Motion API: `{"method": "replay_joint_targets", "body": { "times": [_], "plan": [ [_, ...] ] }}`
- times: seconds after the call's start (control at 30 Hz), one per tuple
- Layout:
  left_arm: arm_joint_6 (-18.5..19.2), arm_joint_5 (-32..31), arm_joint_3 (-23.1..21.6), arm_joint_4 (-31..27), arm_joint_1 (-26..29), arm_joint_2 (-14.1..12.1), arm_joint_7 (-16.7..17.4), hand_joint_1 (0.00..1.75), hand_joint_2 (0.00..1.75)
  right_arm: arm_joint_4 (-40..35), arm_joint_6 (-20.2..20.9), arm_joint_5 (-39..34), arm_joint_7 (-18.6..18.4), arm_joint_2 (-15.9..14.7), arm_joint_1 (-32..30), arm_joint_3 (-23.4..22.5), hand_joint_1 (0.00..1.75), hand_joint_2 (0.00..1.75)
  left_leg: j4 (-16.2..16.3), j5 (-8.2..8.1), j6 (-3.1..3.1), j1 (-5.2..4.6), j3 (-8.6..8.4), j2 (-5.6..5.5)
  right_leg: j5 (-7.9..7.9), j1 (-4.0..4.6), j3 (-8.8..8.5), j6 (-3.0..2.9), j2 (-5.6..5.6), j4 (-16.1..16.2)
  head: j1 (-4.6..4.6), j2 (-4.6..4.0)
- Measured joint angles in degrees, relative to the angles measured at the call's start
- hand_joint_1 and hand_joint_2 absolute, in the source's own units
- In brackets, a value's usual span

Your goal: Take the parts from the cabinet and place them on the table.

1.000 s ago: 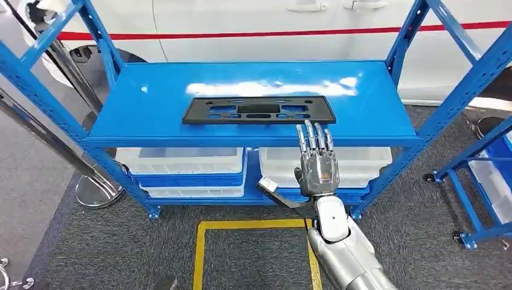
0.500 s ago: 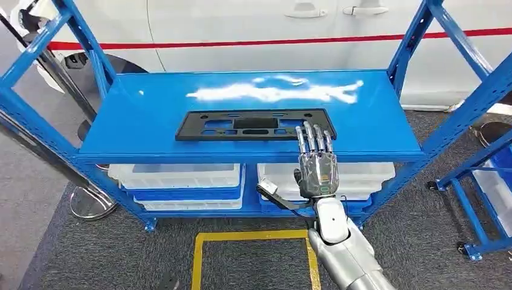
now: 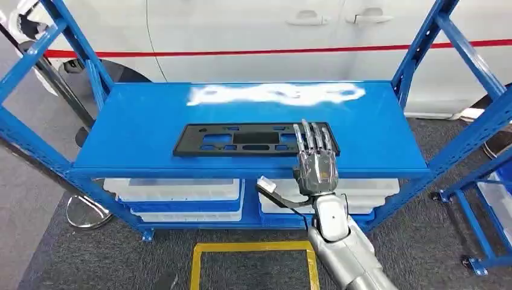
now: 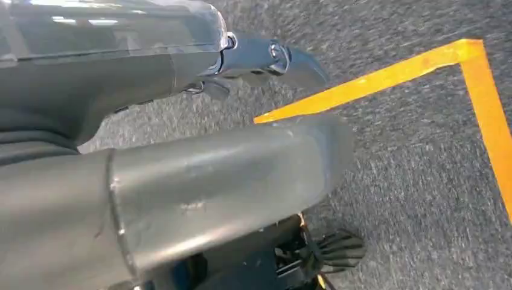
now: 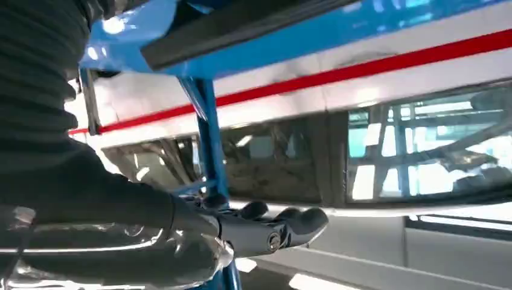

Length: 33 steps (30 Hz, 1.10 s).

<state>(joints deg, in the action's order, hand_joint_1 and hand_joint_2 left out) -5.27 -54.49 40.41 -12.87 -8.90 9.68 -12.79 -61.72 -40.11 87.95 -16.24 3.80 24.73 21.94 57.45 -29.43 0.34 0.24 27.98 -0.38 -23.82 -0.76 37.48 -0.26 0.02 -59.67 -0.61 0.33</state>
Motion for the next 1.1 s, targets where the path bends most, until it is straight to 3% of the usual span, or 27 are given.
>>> {"method": "replay_joint_targets", "body": {
  "times": [0.07, 0.1, 0.2, 0.23, 0.27, 0.3, 0.37, 0.4, 0.43, 0.53, 0.57, 0.63, 0.7, 0.73, 0.77, 0.8, 0.87, 0.9, 0.93, 1.03, 1.1],
  "plan": [
    [-0.11, -0.02, 0.00, 0.00, -0.08, -0.07, -0.09, 0.00, 0.00, 0.00, 0.00, 0.00, -0.53, 0.00, 0.22, 0.48, 0.00, 1.75, 0.72, -0.89, -0.40, 0.26, 0.14, 0.07, 0.04, -0.29, -0.69, -0.65, 0.00, 0.32, 0.00, 0.00],
    [-0.15, -0.02, 0.00, 0.00, -0.25, -0.07, -0.20, 0.00, 0.00, 0.09, 0.00, 0.02, -0.70, 0.02, 0.34, 0.92, 0.00, 1.75, 3.10, -2.27, -0.72, 0.25, 1.19, 0.09, -0.10, -0.35, -0.90, -0.90, 0.02, 0.36, 0.00, 0.00],
    [-0.35, -0.02, 0.00, 0.00, -0.46, -0.07, -0.46, 0.00, 0.00, 0.52, 0.00, 0.02, -0.61, 0.09, 0.00, 2.03, 0.00, 1.75, 15.85, -7.76, -1.28, 0.42, 8.52, 0.10, -0.46, -0.16, -0.99, -1.32, -0.06, 0.35, 0.04, 0.00],
    [-0.39, 0.00, 0.00, 0.02, -0.33, -0.04, -0.48, 0.00, 0.00, 0.74, 0.00, 0.02, -0.61, 0.11, -0.24, 2.47, 0.00, 1.75, 17.95, -7.85, -1.32, 0.42, 10.15, 0.10, -0.54, -0.07, -1.07, -1.41, -0.04, 0.34, 0.04, 0.00],
    [-0.46, 0.00, 0.00, 0.02, -0.20, -0.04, -0.50, 0.00, 0.00, 0.90, 0.00, 0.00, -0.61, 0.22, -0.44, 2.80, 0.00, 1.75, 17.13, -6.54, -1.23, 0.41, 10.32, 0.09, -0.63, 0.01, -1.22, -1.40, 0.02, 0.34, 0.04, 0.00],
    [-0.48, 0.00, 0.00, 0.00, -0.19, -0.07, -0.57, 0.00, 0.00, 1.01, 0.00, 0.02, -0.64, 0.26, -0.58, 3.21, 0.00, 1.75, 13.77, -4.01, -0.97, 0.38, 9.29, 0.09, -0.71, 0.09, -1.39, -1.41, 0.09, 0.34, 0.04, 0.00],
    [-0.63, 0.02, 0.00, 0.00, -0.35, -0.07, -0.70, 0.00, 0.00, 1.09, 0.00, 0.00, -0.55, 0.70, -0.61, 3.76, 0.00, 1.75, 3.25, 2.35, 0.07, 0.19, 5.12, 0.11, -0.81, 0.24, -1.80, -1.37, 0.16, 0.35, 0.04, 0.00],
    [-0.66, 0.02, 0.02, 0.00, -0.43, -0.13, -0.74, 0.00, 0.00, 1.11, 0.00, 0.02, -0.48, 0.92, -0.62, 3.96, 0.00, 1.75, 0.65, 2.62, 0.57, -0.12, 4.34, 0.22, -0.81, 0.22, -1.90, -1.29, 0.15, 0.36, 0.02, 0.00],
    [-0.68, 0.02, 0.04, 0.00, -0.56, -0.22, -0.81, 0.00, 0.00, 1.22, 0.00, 0.02, -0.44, 0.98, -0.63, 4.22, 0.00, 1.75, 0.69, 0.61, 0.57, -0.44, 4.69, 0.27, -0.66, 0.31, -1.71, -0.89, 0.25, 0.38, 0.04, 0.00],
    [-0.72, 0.02, 0.04, 0.00, -0.33, -0.22, -0.94, 0.00, 0.00, 1.31, 0.00, 0.02, -0.13, 1.27, -0.79, 4.68, 0.00, 1.75, 0.28, 2.94, 1.36, -0.57, 4.57, 0.06, -0.70, 0.30, -1.93, 0.40, 0.14, 0.63, 0.02, 0.00],
    [-0.72, 0.00, 0.04, 0.02, -0.33, -0.15, -0.94, 0.00, 0.00, 1.31, 0.00, 0.00, -0.13, 1.25, -0.77, 4.72, 0.00, 1.75, -0.73, 3.82, 1.63, 0.39, 3.82, 0.19, -1.01, 0.39, -1.79, 0.64, 0.04, 0.10, 0.04, 0.00],
    [-0.74, 0.02, 0.04, 0.00, -0.53, -0.15, -0.98, 0.00, 0.00, 1.38, 0.00, 0.00, 0.00, 1.25, -0.71, 4.85, 0.00, 1.75, -1.03, 4.27, 2.09, 0.11, 3.91, 0.32, -4.91, 0.39, 0.34, 0.88, 0.05, -4.75, 0.04, 0.00],
    [-0.81, 0.02, 0.04, 0.00, -0.52, -0.15, -1.01, 0.00, 0.00, 1.66, 0.00, 0.00, 0.04, 1.25, -0.97, 5.07, 0.00, 1.75, -0.90, 4.25, 2.11, 0.03, 4.18, 0.32, -9.13, 0.30, 4.25, 1.16, 0.03, -13.48, 0.02, 0.00],
    [-0.81, 0.02, 0.04, 0.00, -0.44, -0.15, -1.01, 0.00, 0.00, 1.81, 0.00, 0.00, 0.04, 1.25, -1.19, 5.18, 0.00, 1.75, -0.81, 4.23, 2.12, 0.00, 4.29, 0.31, -9.87, 0.24, 5.61, 1.28, 0.03, -16.37, 0.02, 0.00],
    [-0.81, 0.02, 0.04, 0.00, -0.36, -0.15, -1.01, 0.00, 0.00, 1.90, 0.00, 0.02, 0.04, 1.25, -1.39, 5.27, 0.00, 1.75, -0.75, 4.19, 2.08, -0.01, 4.32, 0.29, -9.05, 0.14, 5.56, 1.34, 0.01, -16.29, 0.02, 0.00],
    [-0.81, 0.02, 0.04, 0.00, -0.33, -0.13, -1.03, 0.00, 0.00, 1.95, 0.00, 0.00, 0.02, 1.25, -1.45, 5.42, 0.00, 1.75, -0.61, 4.10, 1.98, 0.00, 4.31, 0.24, -7.05, 0.04, 4.16, 1.34, 0.01, -13.51, 0.02, 0.00],
    [-0.81, 0.02, 0.04, 0.00, -0.40, -0.09, -1.12, 0.00, 0.00, 1.97, 0.00, 0.02, -0.05, 1.25, -1.32, 5.81, 0.00, 1.75, -0.09, 3.70, 1.63, 0.05, 4.23, 0.13, -2.25, -0.05, -1.03, 1.15, -0.02, -3.74, 0.00, 0.00],
    [-0.81, 0.00, 0.04, 0.00, -0.40, -0.09, -1.14, 0.00, 0.00, 1.97, 0.00, 0.02, -0.09, 1.25, -1.24, 6.01, 0.00, 1.75, 0.28, 3.36, 1.34, 0.03, 4.40, 0.13, -2.47, -0.02, -2.87, 0.85, -0.01, 0.00, 0.00, 0.00],
    [-0.83, 0.00, 0.04, 0.00, -0.55, -0.09, -1.29, 0.00, 0.00, 2.01, 0.00, 0.00, -0.15, 1.33, -1.22, 6.23, 0.00, 1.75, 0.91, 3.09, 1.00, -0.38, 4.71, 0.10, -2.24, 0.11, -2.73, 0.62, 0.01, 0.22, 0.04, 0.00],
    [-0.74, -0.15, 0.04, 0.00, -0.49, -0.13, -1.84, 0.00, 0.00, 2.05, 0.00, 0.02, -0.57, 1.33, -1.24, 6.45, 0.00, 1.75, 0.52, 3.18, 0.30, -0.27, 4.65, 0.08, -2.27, 0.36, -2.52, -0.13, 0.15, 0.02, 0.02, 0.00],
    [-0.76, -0.28, 0.04, 0.00, -0.49, -0.24, -2.19, 0.00, 0.00, 2.05, 0.00, 0.02, -0.55, 1.44, -1.17, 6.47, 0.00, 1.75, 1.93, 1.83, -0.37, -0.13, 5.16, 0.12, -2.05, -0.13, -2.82, -0.74, 0.01, 0.49, 0.04, 0.00]
  ]
}}
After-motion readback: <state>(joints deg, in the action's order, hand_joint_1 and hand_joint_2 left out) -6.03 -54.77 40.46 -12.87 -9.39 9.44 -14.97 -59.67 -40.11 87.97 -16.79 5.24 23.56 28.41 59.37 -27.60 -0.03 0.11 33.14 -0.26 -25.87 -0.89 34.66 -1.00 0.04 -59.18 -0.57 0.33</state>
